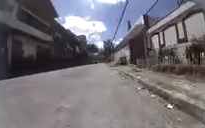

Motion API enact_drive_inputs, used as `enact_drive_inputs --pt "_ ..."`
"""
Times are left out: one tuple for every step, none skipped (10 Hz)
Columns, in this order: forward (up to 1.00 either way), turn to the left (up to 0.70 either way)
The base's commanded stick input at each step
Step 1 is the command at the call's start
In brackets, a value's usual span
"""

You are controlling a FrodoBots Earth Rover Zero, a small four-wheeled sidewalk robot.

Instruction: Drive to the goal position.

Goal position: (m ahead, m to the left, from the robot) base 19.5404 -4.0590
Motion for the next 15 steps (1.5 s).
enact_drive_inputs --pt "1.00 0.00" --pt "1.00 0.00" --pt "1.00 0.00" --pt "1.00 0.00" --pt "1.00 0.00" --pt "1.00 0.00" --pt "1.00 0.00" --pt "1.00 0.00" --pt "1.00 0.00" --pt "1.00 0.00" --pt "1.00 0.00" --pt "1.00 0.00" --pt "1.00 0.00" --pt "1.00 0.00" --pt "1.00 0.00"
